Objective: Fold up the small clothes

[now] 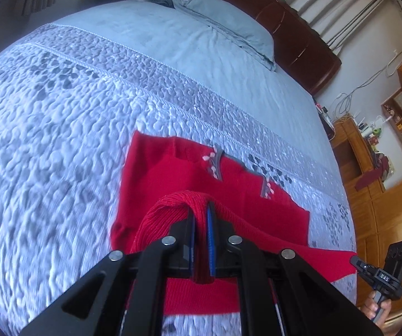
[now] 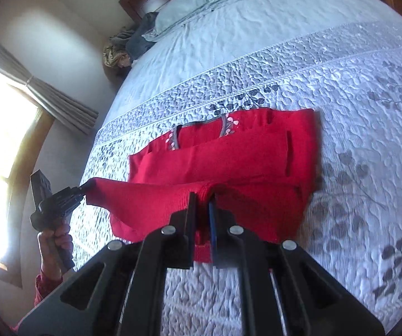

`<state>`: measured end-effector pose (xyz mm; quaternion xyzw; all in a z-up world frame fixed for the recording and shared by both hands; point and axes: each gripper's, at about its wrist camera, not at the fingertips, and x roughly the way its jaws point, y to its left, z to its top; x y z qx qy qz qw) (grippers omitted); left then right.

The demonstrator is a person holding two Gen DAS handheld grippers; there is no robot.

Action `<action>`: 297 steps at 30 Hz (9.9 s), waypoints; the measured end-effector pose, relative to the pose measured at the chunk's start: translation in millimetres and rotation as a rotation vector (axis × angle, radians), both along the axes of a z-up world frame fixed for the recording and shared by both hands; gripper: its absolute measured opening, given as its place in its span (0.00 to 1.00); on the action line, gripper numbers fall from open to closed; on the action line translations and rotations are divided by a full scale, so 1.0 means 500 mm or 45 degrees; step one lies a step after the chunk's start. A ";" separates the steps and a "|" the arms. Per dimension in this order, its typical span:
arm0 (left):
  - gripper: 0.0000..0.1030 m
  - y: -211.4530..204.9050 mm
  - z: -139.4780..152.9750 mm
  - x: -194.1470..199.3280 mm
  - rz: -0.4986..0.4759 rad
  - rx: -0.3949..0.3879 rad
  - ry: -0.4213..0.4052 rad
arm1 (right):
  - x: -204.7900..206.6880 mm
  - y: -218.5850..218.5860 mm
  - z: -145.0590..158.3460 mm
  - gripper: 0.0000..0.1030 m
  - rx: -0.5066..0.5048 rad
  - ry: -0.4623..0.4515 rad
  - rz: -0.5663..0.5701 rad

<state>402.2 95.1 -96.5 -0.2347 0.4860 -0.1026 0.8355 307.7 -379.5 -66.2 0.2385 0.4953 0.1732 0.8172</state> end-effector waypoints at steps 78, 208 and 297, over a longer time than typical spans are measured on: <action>0.15 -0.012 -0.113 -0.243 -0.139 0.068 0.288 | -0.112 -0.024 -0.136 0.09 -0.142 0.359 0.083; 0.70 -0.209 -0.073 -0.524 -0.233 0.520 -0.055 | -0.390 0.096 -0.192 0.92 -0.649 0.228 0.005; 0.91 -0.248 -0.203 -0.307 -0.362 0.474 0.196 | -0.159 -0.057 -0.258 0.23 -0.342 0.412 -0.102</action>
